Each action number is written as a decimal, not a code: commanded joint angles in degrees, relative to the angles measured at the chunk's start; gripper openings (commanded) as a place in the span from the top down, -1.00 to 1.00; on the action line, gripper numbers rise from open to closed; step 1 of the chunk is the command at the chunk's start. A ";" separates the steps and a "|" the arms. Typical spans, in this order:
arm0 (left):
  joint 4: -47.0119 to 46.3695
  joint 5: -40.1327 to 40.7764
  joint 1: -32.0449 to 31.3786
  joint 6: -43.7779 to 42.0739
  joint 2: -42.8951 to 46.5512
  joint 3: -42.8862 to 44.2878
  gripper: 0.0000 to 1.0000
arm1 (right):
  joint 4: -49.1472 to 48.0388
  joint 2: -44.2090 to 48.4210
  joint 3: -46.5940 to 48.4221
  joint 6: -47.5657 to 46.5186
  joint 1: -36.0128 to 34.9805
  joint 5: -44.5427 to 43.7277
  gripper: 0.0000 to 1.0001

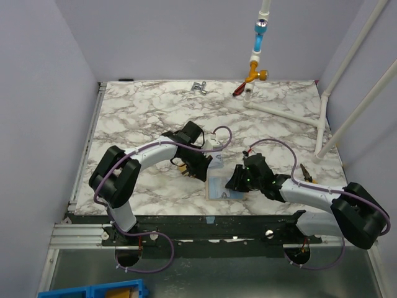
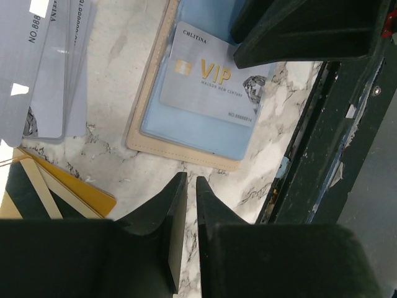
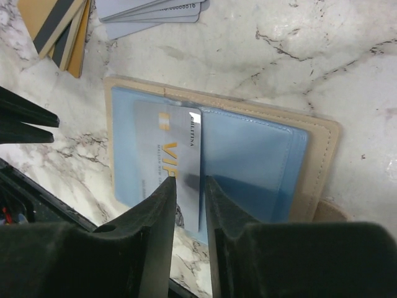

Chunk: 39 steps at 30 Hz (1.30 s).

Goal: Put the credit cards into the card holder
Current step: Insert the credit card into the card holder.

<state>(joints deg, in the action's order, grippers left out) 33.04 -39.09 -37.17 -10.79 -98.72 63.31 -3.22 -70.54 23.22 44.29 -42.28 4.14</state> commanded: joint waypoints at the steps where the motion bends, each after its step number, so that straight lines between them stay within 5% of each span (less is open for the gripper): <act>1: -1.61 -0.03 -0.48 0.51 1.22 -0.20 0.73 | 0.46 -1.53 1.45 -0.82 -0.22 -0.10 0.57; 5: -1.58 2.26 -1.34 4.58 -0.43 0.74 0.73 | -0.64 -3.10 1.23 -0.13 -0.29 0.54 0.77; 19: -2.29 9.68 -3.19 4.14 -0.76 3.39 0.77 | -2.87 -4.86 2.63 -1.09 -0.42 4.68 0.87; 28: -2.68 9.70 -4.32 -4.73 4.00 -1.27 0.77 | 0.26 -2.17 2.12 0.00 -0.41 2.98 0.85; 39: -4.53 21.80 -8.65 -4.50 4.99 -4.23 0.79 | 2.02 -2.50 2.25 0.27 -0.18 1.56 0.62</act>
<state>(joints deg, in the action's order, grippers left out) 30.65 -25.82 -43.64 -13.96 -95.55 61.10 -3.27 -72.34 24.80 44.62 -42.33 7.16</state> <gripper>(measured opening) 0.113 0.173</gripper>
